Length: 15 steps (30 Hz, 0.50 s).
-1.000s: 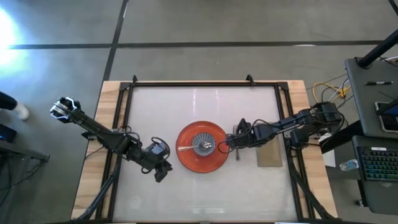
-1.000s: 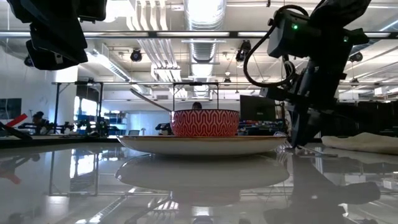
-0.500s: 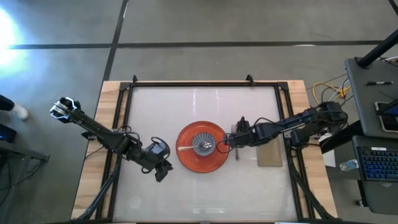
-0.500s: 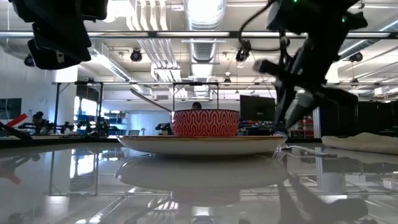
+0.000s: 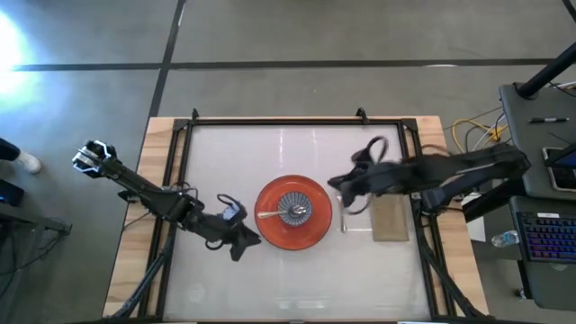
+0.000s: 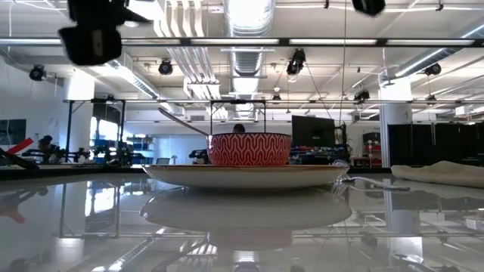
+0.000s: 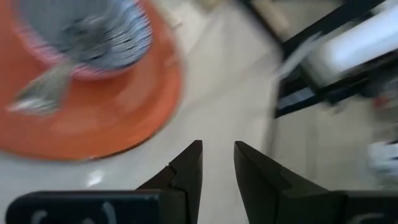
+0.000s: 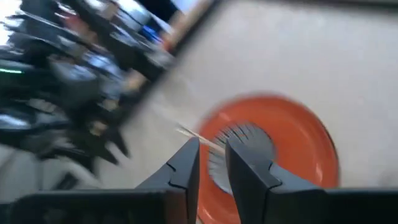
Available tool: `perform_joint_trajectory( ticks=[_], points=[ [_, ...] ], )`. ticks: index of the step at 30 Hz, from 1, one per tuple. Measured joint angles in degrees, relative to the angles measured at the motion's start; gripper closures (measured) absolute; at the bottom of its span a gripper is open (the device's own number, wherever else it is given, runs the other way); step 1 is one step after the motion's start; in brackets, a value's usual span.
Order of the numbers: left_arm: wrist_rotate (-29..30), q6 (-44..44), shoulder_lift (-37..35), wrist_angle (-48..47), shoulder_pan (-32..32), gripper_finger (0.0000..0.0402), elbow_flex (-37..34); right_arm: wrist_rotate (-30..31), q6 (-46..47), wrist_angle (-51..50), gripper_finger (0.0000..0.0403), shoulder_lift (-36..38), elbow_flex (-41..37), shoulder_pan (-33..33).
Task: Set table place
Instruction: Return to Home Position
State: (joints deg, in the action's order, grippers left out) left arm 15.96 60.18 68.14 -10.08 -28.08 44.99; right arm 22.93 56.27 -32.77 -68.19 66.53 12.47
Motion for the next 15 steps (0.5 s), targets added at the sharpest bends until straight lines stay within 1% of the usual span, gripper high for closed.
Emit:
perform_joint_trajectory(
  ticks=[2, 4, 6, 7, 9, 11, 12, 15],
  points=[
    [-0.1, 0.1, 0.0, 6.1, 0.0, 0.0324, 0.0, 0.1, -6.4, 0.4, 0.0332, 1.9, 3.3, 0.3],
    [-0.1, -5.1, 0.1, 13.6, 0.0, 0.0324, 0.0, -0.3, -16.4, 0.6, 0.0331, 3.3, 6.3, 1.4],
    [1.1, -12.1, 0.1, 21.8, 0.6, 0.0324, 0.0, -3.6, -26.9, 0.6, 0.0329, 4.5, 8.9, 2.6],
    [2.2, -14.3, 0.1, 25.3, 1.3, 0.0324, 0.0, -6.3, -29.3, 0.6, 0.0328, 5.2, 9.9, 3.0],
    [4.1, -18.1, -0.3, 30.9, 3.0, 0.0324, 0.0, -12.7, -31.8, 0.4, 0.0328, 6.9, 11.4, 3.1],
    [4.3, -22.0, -1.2, 33.8, 4.5, 0.0324, 0.0, -17.6, -33.6, -0.6, 0.0330, 9.4, 11.2, 3.1],
    [4.1, -23.1, -2.2, 33.9, 5.2, 0.0324, 0.0, -18.5, -33.6, -1.1, 0.0331, 10.9, 10.5, 3.2],
    [4.0, -27.4, -5.6, 33.5, 6.7, 0.0324, -0.4, -18.6, -32.2, -4.8, 0.0334, 17.8, 6.0, 3.5]
  ],
)
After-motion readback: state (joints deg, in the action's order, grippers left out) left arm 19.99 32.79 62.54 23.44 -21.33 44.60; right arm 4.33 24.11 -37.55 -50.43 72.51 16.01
